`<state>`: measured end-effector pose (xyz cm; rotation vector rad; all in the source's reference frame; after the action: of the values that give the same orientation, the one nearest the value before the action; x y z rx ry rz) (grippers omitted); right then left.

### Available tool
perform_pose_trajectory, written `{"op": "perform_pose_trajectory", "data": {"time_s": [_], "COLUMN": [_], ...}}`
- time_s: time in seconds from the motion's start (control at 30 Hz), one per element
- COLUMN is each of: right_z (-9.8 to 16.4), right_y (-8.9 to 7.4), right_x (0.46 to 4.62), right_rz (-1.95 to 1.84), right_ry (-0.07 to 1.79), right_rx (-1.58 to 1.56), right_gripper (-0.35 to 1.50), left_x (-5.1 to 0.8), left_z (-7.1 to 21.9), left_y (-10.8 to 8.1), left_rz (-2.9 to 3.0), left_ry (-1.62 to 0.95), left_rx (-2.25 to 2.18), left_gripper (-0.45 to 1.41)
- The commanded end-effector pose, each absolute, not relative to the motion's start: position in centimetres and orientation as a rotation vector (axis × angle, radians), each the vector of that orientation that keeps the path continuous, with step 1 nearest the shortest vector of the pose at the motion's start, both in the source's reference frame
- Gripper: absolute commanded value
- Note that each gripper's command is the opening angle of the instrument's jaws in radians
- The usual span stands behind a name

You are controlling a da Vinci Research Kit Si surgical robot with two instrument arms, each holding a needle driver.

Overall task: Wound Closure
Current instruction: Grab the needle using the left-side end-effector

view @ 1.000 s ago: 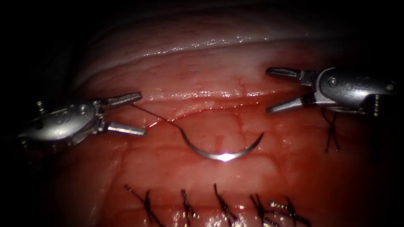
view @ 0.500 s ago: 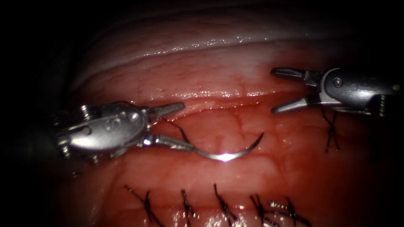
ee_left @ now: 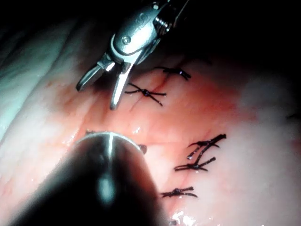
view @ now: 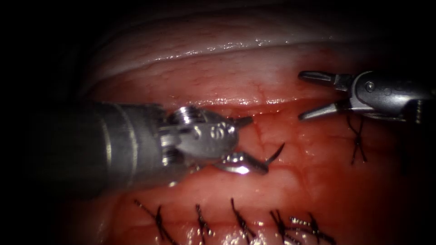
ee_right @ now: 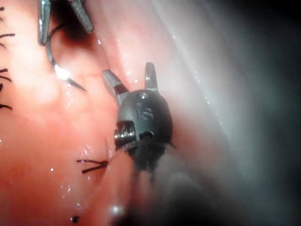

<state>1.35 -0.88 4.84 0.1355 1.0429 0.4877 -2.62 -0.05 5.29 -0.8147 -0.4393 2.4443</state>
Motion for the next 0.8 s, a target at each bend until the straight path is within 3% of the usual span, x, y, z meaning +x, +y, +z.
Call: {"op": "perform_pose_trajectory", "data": {"time_s": [0.03,0.37,0.57,0.67,0.73,0.8], "right_z": [4.88,4.88,4.88,4.87,4.87,4.87], "right_y": [-0.87,-0.88,-0.88,-0.89,-0.89,-0.89], "right_x": [1.43,1.46,1.47,1.48,1.49,1.50], "right_rz": [0.486,0.486,0.487,0.487,0.487,0.488], "right_ry": [1.045,1.042,1.042,1.039,1.039,1.039], "right_rx": [0.135,0.135,0.135,0.135,0.135,0.134], "right_gripper": [0.80,0.80,0.80,0.82,0.82,0.82], "left_x": [-2.70,-2.89,-2.90,-2.91,-2.90,-2.90], "left_z": [5.37,5.69,5.79,5.82,5.83,5.82], "left_y": [-0.05,-0.28,-0.30,-0.29,-0.29,-0.27], "left_rz": [2.448,2.524,2.539,2.541,2.540,2.538], "left_ry": [-0.442,-0.493,-0.496,-0.496,-0.500,-0.509], "left_rx": [-0.814,-0.735,-0.719,-0.717,-0.721,-0.726], "left_gripper": [0.52,0.37,0.18,-0.03,-0.37,-0.45]}}
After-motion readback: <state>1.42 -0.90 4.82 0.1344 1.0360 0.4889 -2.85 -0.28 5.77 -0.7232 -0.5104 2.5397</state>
